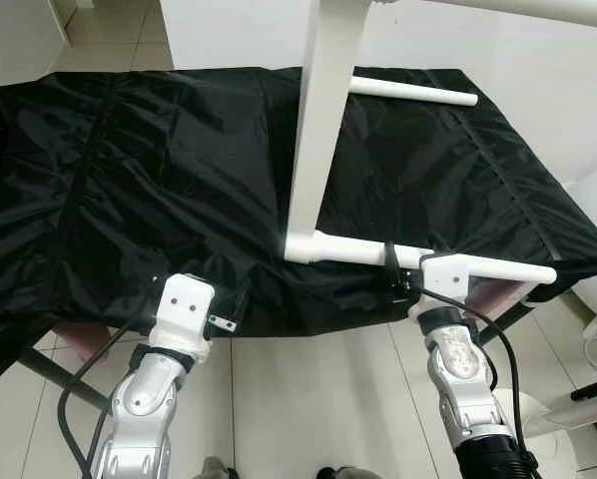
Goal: Building children table
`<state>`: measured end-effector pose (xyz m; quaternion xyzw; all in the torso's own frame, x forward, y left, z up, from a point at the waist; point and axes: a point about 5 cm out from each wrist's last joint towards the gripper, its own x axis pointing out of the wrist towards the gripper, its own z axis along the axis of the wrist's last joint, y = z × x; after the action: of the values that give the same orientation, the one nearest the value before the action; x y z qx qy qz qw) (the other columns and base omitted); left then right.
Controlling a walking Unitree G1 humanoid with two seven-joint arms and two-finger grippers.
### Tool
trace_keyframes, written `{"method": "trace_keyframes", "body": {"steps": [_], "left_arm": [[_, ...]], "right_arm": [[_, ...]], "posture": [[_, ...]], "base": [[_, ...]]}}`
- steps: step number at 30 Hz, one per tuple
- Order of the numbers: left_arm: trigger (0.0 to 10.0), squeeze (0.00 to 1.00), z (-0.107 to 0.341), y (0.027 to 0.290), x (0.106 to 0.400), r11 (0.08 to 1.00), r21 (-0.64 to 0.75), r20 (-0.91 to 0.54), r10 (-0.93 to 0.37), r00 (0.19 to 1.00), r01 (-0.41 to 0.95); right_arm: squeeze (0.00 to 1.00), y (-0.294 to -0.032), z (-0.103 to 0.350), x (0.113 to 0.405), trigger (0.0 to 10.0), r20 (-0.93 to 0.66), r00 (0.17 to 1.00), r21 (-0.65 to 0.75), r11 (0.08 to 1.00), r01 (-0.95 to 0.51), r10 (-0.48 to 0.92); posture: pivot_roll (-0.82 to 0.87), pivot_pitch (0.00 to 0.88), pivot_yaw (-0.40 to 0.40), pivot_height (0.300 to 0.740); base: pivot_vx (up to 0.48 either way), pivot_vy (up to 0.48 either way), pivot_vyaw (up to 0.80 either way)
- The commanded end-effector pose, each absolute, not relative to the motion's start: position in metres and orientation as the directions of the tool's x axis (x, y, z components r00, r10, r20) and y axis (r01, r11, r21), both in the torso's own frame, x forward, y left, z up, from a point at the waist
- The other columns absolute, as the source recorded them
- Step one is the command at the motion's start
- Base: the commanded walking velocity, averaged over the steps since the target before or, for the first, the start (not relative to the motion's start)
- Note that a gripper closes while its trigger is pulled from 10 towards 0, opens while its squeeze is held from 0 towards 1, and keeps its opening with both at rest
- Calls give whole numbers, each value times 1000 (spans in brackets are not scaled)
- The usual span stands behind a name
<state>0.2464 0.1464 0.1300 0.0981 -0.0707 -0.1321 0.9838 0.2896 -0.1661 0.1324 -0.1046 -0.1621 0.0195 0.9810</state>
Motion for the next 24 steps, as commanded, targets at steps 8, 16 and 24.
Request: {"method": "trace_keyframes", "body": {"steps": [8,16,24], "left_arm": [[10000,0,128,149,248,976,179,146,-150,978,123],[10000,0,128,149,249,980,174,159,-121,980,93],[10000,0,128,150,250,980,190,154,-81,985,51]], "right_arm": [[0,-167,130,290,10000,297,951,-223,975,-17,85],[0,-165,130,292,10000,295,950,-227,973,-30,98],[0,-164,131,292,10000,298,948,-232,972,-38,109]], "posture": [[-74,77,-30,740],[-72,72,-31,740],[-74,64,-29,740]], "base": [[0,-375,0],[0,-231,0],[0,0,0]]}}
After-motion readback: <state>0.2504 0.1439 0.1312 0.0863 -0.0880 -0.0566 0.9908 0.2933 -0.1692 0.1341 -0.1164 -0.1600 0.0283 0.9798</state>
